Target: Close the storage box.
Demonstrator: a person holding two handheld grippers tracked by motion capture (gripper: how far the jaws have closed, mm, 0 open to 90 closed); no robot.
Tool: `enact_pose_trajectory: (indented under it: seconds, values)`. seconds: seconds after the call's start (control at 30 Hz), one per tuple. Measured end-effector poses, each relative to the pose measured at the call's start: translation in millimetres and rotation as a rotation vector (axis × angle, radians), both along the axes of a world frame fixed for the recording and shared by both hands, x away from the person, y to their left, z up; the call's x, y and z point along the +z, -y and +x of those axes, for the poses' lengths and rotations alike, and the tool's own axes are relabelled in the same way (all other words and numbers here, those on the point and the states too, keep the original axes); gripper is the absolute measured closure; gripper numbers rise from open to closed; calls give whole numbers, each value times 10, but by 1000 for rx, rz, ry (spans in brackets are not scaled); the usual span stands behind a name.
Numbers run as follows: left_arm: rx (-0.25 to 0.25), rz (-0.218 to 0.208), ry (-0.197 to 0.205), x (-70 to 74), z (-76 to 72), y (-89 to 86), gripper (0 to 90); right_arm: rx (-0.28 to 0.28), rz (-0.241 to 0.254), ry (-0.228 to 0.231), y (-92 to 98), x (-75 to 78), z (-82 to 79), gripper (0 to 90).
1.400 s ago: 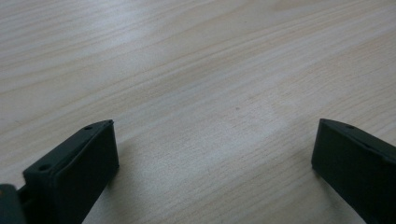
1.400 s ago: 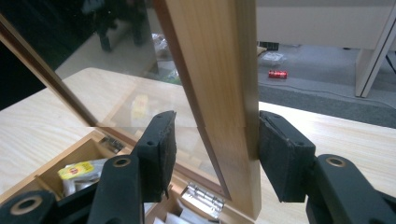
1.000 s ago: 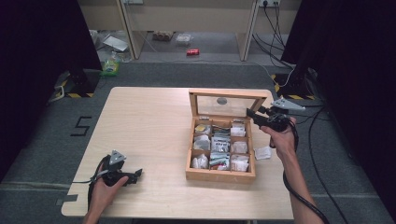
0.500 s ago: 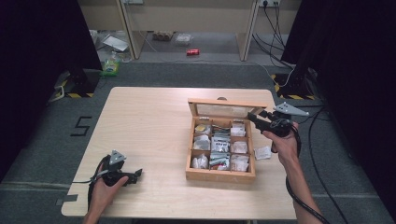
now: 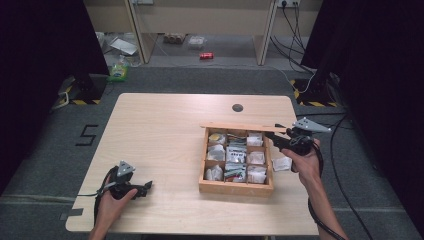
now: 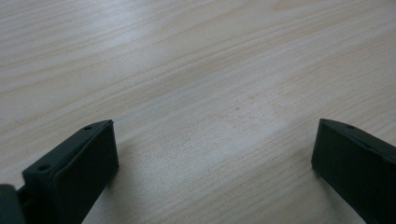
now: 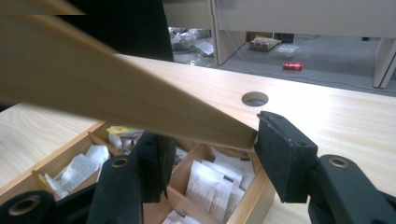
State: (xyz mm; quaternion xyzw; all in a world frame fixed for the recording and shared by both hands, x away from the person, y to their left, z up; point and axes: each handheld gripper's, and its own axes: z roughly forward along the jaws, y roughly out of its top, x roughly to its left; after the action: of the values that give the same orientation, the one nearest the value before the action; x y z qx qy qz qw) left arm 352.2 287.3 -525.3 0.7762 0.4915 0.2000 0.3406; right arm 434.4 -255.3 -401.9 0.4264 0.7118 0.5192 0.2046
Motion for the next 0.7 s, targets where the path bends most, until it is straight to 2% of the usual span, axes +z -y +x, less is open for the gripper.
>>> enact_pose_trajectory:
  seconds: [0.33,0.47,0.7]
  values:
    - [0,-1,0,0,1,1,0,10,9,-16,0,-80,-90,451]
    - [0,0,-1,0,1,0,0,6,31,-12,3,-87,-117,443]
    - [0,0,-1,0,1,1,0,-3,18,1,-17,-90,-181,438]
